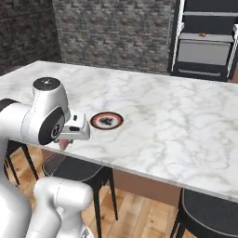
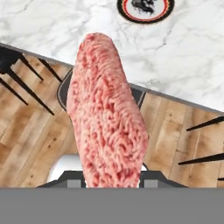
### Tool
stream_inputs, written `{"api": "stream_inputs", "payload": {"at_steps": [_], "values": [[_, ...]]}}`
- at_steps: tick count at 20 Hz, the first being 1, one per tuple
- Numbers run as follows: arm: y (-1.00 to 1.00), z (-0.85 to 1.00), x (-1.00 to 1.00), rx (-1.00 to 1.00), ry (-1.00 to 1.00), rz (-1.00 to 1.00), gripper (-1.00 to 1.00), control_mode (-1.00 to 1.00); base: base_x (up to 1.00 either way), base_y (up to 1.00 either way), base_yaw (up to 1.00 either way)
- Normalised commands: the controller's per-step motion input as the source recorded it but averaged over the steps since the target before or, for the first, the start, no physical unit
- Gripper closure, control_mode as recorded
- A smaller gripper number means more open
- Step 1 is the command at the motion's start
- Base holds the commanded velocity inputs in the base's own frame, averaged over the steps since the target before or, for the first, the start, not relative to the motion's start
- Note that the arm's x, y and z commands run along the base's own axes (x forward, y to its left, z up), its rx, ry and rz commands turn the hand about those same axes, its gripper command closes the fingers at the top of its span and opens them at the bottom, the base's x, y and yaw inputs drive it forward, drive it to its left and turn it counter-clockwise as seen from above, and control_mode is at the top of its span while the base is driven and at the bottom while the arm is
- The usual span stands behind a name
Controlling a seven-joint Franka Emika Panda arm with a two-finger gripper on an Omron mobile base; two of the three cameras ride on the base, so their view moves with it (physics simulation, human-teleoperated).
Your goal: Take the steak from the fridge and place it on the digital scale on the counter by the fridge. Wait a few seconds for a reading, then move it to the plate on the dining counter.
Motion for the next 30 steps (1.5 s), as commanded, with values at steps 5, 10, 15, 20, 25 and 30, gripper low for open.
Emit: {"api": "stream_inputs", "payload": {"at_steps": [5,10,15,20,25,30], "values": [[0.00,0.00,0.00,0.00,0.00,0.00,1.00,1.00,0.94,0.18,-0.56],[0.00,0.00,0.00,0.00,0.00,0.00,1.00,1.00,0.59,0.20,-0.10],[0.00,0.00,0.00,0.00,0.00,0.00,1.00,1.00,0.00,0.00,0.00],[0.00,0.00,0.00,0.00,0.00,0.00,1.00,1.00,0.00,0.00,0.00],[0.28,-0.09,0.59,-0.01,0.04,0.00,1.00,-1.00,0.03,0.05,0.00],[0.47,-0.36,1.00,-0.03,0.14,0.00,1.00,-1.00,0.00,0.00,0.00]]}}
